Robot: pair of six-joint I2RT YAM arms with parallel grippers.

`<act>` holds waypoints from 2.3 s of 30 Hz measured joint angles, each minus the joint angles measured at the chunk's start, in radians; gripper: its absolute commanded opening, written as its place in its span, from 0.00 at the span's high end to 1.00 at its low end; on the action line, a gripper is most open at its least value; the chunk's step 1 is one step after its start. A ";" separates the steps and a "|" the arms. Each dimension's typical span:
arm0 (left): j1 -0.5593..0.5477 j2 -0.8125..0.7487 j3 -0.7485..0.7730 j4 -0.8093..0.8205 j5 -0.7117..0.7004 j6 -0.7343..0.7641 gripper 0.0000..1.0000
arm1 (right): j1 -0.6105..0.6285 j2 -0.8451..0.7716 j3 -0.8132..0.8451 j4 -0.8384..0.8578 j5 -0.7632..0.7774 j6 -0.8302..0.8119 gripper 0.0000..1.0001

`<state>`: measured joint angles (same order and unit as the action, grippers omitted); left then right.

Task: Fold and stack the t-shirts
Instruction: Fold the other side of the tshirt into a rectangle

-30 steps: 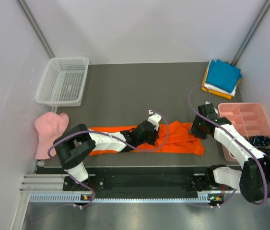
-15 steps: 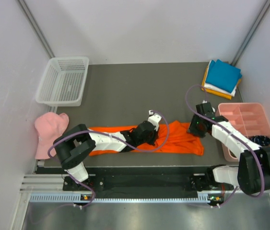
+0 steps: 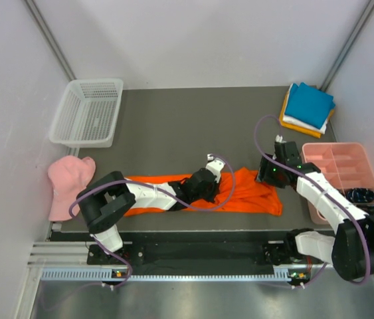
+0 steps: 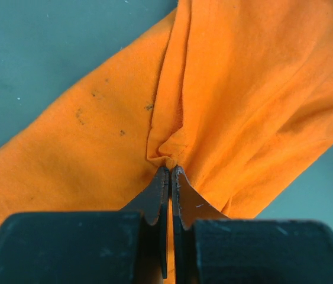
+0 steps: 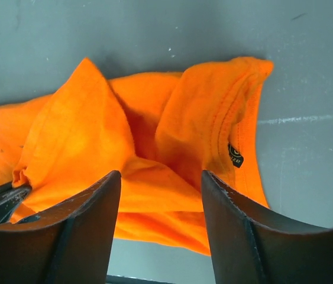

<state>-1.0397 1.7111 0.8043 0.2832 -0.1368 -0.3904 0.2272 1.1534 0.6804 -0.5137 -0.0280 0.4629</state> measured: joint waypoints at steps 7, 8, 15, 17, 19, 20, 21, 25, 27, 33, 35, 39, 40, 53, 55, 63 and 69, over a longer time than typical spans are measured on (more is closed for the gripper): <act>0.000 0.000 0.003 -0.001 0.009 0.000 1.00 | 0.000 0.003 -0.011 0.013 -0.037 -0.011 0.48; 0.000 0.000 0.003 -0.001 0.009 0.000 1.00 | 0.000 0.005 -0.016 0.016 -0.043 -0.011 0.48; 0.000 0.000 0.008 -0.008 0.009 0.000 1.00 | 0.000 0.040 -0.034 0.029 -0.075 -0.011 0.61; 0.000 0.000 0.008 -0.008 0.009 0.000 1.00 | 0.000 0.046 -0.034 0.032 -0.080 -0.015 0.72; 0.000 0.000 0.008 -0.008 0.009 0.000 1.00 | 0.000 0.047 -0.034 0.035 -0.084 -0.018 0.88; 0.000 0.000 0.008 -0.008 0.009 0.000 1.00 | 0.000 0.047 -0.034 0.035 -0.086 -0.018 0.93; 0.000 0.000 0.008 -0.008 0.009 0.000 1.00 | 0.000 0.047 -0.034 0.035 -0.088 -0.016 0.99; 0.000 0.000 0.008 -0.007 0.009 0.000 1.00 | 0.000 0.045 -0.034 0.034 -0.090 -0.008 1.00; 0.000 0.000 0.008 -0.008 0.010 0.000 1.00 | 0.000 0.040 -0.035 0.031 -0.089 -0.003 1.00; 0.000 0.000 0.008 -0.008 0.014 0.000 1.00 | 0.000 -0.024 -0.052 -0.002 -0.091 0.032 1.00; 0.000 0.000 0.008 -0.007 0.017 0.000 1.00 | 0.000 -0.061 -0.054 -0.029 -0.087 0.047 1.00; 0.000 0.000 0.008 -0.007 0.022 0.000 1.00 | 0.000 -0.137 -0.054 -0.079 -0.071 0.087 1.00; 0.000 0.002 0.009 -0.007 0.025 0.000 1.00 | 0.000 -0.153 -0.054 -0.091 -0.069 0.099 1.00; 0.000 0.022 0.016 -0.007 0.052 0.000 1.00 | 0.000 -0.258 -0.115 -0.206 -0.040 0.224 1.00; 0.000 0.022 0.016 -0.007 0.055 0.000 1.00 | 0.000 -0.287 -0.126 -0.216 -0.039 0.240 1.00; 0.000 0.022 0.017 -0.007 0.069 0.000 1.00 | 0.000 -0.388 -0.131 -0.271 -0.015 0.313 1.00; 0.000 0.022 0.020 -0.007 0.080 0.000 1.00 | 0.000 -0.468 -0.131 -0.327 0.025 0.369 0.70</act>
<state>-1.0397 1.7329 0.8242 0.2764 -0.0563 -0.3901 0.2276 0.6857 0.5491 -0.8406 -0.0032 0.8314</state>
